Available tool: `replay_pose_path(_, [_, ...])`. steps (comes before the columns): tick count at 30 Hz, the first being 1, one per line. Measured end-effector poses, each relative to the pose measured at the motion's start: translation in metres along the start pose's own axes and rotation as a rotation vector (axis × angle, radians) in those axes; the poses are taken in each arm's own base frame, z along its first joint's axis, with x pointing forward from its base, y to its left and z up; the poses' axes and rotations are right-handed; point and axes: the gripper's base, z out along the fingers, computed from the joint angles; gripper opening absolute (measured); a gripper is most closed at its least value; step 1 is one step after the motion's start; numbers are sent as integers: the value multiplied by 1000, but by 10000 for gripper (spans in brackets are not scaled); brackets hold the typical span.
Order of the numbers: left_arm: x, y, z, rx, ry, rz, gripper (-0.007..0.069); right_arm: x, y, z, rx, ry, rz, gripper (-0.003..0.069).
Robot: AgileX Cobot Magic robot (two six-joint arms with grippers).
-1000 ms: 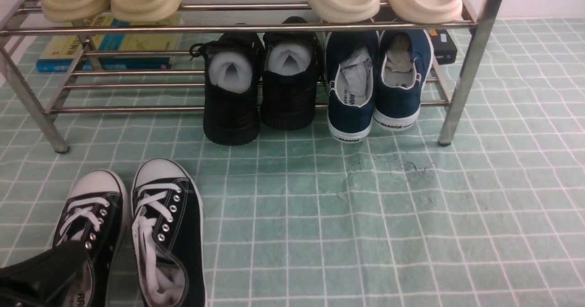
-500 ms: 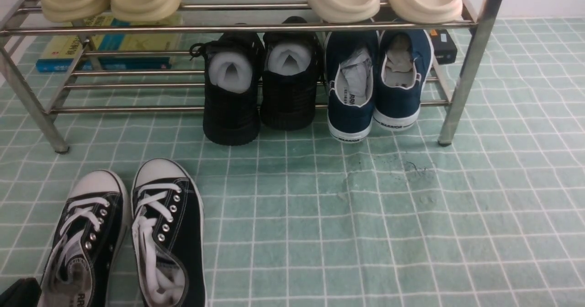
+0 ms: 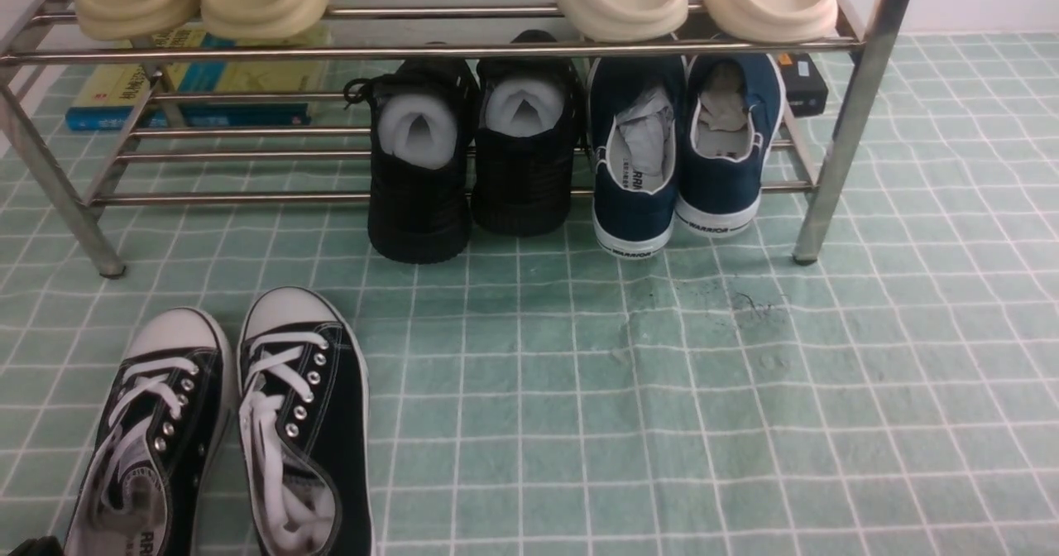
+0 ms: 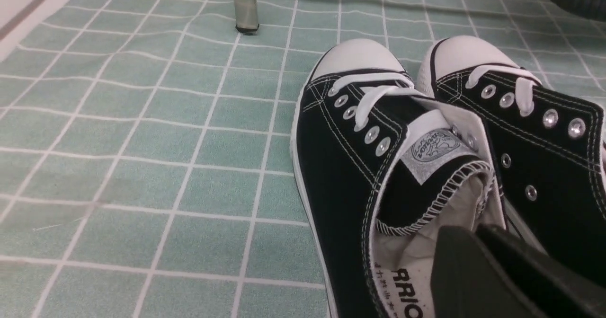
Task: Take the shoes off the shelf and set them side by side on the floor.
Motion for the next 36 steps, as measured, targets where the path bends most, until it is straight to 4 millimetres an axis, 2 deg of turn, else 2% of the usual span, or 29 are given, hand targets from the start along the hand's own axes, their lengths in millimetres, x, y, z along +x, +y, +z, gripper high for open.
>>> replay_pose_path(36, [0, 0, 0, -1, 4, 0, 72, 0, 0, 0, 0, 0, 0, 239])
